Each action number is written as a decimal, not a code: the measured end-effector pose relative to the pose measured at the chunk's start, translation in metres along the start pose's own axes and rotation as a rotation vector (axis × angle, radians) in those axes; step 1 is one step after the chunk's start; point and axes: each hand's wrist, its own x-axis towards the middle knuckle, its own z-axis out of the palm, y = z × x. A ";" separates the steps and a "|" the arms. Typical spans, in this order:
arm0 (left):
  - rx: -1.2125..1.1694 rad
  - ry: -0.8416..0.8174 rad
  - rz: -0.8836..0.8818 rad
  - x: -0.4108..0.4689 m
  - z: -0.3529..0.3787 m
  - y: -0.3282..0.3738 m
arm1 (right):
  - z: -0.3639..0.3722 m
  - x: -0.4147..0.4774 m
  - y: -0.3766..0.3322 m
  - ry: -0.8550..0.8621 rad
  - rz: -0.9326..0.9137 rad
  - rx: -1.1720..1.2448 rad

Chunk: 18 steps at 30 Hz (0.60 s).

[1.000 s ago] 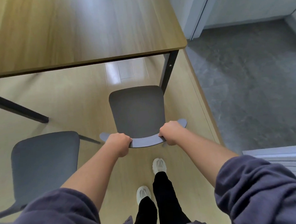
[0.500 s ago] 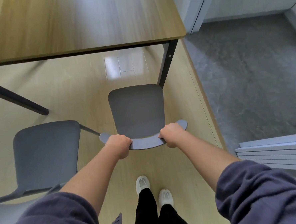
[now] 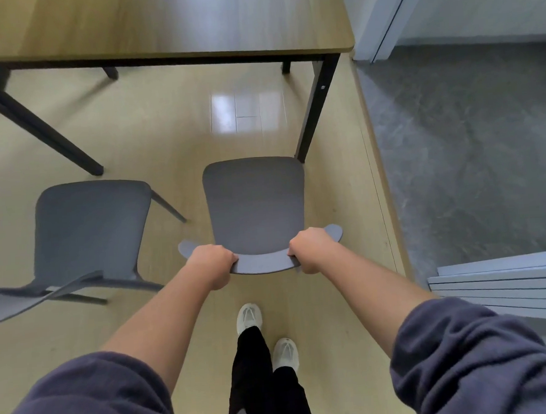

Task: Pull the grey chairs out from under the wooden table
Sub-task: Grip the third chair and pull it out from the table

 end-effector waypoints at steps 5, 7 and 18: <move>-0.007 0.011 0.001 -0.014 0.015 0.009 | 0.009 -0.016 -0.013 -0.003 -0.009 0.011; -0.005 0.003 0.004 -0.019 0.020 0.011 | 0.011 -0.021 -0.020 -0.010 0.003 0.025; 0.050 -0.042 0.049 -0.033 0.038 0.011 | 0.018 -0.039 -0.050 -0.026 0.075 0.080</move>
